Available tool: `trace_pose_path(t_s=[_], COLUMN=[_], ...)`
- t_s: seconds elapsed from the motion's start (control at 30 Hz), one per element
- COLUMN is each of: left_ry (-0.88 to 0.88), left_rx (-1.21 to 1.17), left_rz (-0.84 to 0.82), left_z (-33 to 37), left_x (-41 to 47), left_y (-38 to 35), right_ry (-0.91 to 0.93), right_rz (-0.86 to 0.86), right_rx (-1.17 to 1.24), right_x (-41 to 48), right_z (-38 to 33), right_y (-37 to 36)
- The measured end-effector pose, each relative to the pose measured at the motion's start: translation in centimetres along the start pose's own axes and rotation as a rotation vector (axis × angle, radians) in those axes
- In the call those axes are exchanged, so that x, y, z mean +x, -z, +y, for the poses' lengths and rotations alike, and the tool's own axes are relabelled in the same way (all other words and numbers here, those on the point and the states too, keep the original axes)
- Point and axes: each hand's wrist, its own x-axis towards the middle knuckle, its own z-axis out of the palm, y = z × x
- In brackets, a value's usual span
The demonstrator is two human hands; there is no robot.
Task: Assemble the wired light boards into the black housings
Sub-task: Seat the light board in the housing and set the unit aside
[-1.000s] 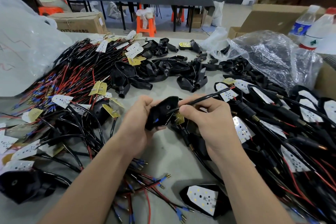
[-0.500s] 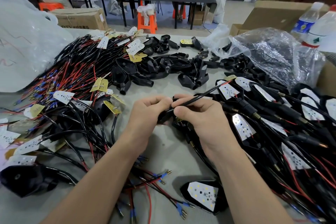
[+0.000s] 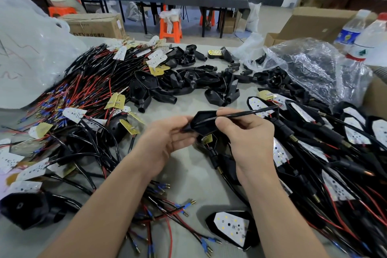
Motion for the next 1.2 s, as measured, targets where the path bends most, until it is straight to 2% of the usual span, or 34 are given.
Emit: trace_pose_path(t_s=[0.1,0.2,0.37,0.47,0.53,0.6,0.7,0.8,0.9,0.97,1.1,1.2], left_ry=[-0.030,-0.053,-0.011,0.007,-0.011,-0.053,-0.091,-0.121,-0.115,-0.082,-0.089,-0.185], left_rx=[0.034,0.021,-0.086,-0.040,-0.046,-0.138,-0.421,-0.672,-0.763,-0.674,-0.303,0.053], left_rz=[-0.091,-0.136,-0.183,-0.110,0.000,0.123,0.207,0.204,0.145,0.160,0.374,0.603], left_z=[0.1,0.0,0.5,0.8,0.9,1.4,2.2,2.8,3.0,3.0,2.4,1.6], left_x=[-0.2,-0.2,-0.3,-0.1,0.0,0.1,0.1,0.0,0.1,0.4,1.5,1.6], left_y=[0.4,0.4,0.7,1.0,1.1,1.4,2.7,4.4,5.2,5.3,4.6,4.1], right_ry=[-0.027,-0.027,-0.007,0.021,0.037,0.014,-0.085,-0.199,-0.292,-0.282,-0.220,-0.144], right_rz=[-0.053,-0.165,-0.105,-0.104,-0.140,-0.136,-0.057,0.005,0.052,0.078,0.084,0.019], right_rx=[0.014,-0.076,-0.018,-0.054,-0.100,-0.116,0.050,0.286,0.392,0.417,0.471,0.281], right_x=[0.1,-0.2,-0.3,-0.3,-0.4,-0.3,0.2,0.8,1.6,2.2,3.4,3.9], right_z=[0.1,0.4,0.5,0.4,0.3,0.0,-0.5,-1.2,-1.9,-2.5,-4.5,-5.5], right_y=[0.2,0.2,-0.1,-0.3,-0.4,-0.4,-0.1,0.1,0.0,-0.1,-0.2,0.1])
